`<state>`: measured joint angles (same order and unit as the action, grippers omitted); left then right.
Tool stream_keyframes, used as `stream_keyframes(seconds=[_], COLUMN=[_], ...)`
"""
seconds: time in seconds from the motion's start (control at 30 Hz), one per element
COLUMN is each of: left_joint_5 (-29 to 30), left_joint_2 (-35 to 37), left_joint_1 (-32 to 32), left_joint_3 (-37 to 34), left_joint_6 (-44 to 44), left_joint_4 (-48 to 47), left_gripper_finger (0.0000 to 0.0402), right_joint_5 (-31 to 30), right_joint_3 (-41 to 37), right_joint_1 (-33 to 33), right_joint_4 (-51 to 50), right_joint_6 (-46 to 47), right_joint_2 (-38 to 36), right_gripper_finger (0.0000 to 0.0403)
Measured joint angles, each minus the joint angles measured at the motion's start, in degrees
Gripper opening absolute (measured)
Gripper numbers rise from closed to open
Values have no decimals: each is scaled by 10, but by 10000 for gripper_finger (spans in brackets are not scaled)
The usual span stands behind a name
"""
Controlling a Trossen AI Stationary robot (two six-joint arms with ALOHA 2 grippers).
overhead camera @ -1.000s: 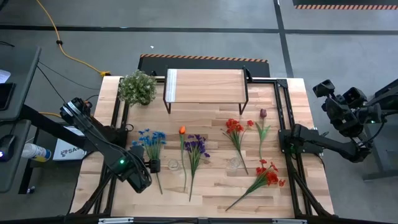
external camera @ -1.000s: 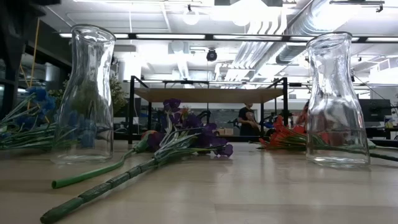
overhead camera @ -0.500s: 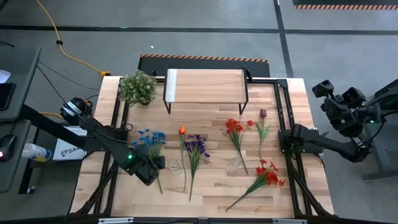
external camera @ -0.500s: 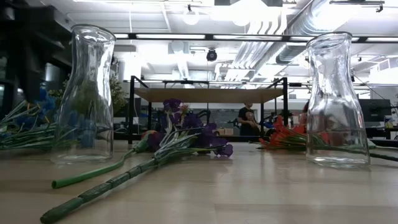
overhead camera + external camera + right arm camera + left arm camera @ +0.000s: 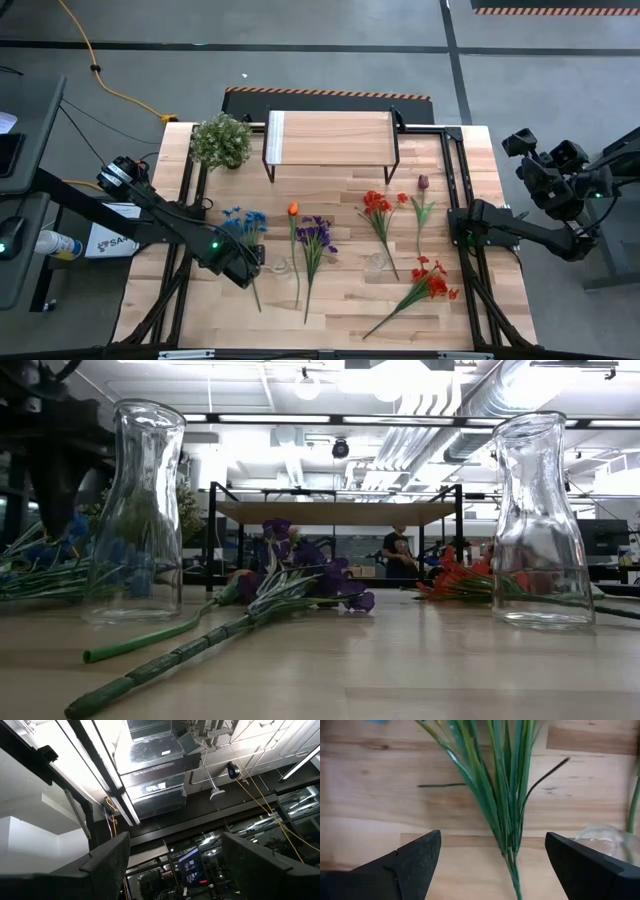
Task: Pick and place flowers into a vace then onto a shelf
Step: Put the blue flowers into the right transparent vase
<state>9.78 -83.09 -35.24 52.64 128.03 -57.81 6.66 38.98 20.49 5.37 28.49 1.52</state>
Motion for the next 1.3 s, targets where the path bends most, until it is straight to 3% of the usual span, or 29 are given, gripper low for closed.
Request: stream_keyframes(seconds=[0.23,0.47,1.3], left_joint_5=[11,9,-42], left_joint_2=[0,0,0], left_joint_1=[0,0,1], left_joint_3=[-32,-90,-132], left_joint_6=[31,51,84], left_joint_4=[33,155,147], left_gripper_finger=[390,390,390], right_joint_5=[0,0,0], right_joint_3=[0,0,0], right_joint_1=[0,0,0], right_joint_4=[0,0,0], right_joint_6=[0,0,0], right_joint_2=[0,0,0], right_gripper_finger=[303,303,303])
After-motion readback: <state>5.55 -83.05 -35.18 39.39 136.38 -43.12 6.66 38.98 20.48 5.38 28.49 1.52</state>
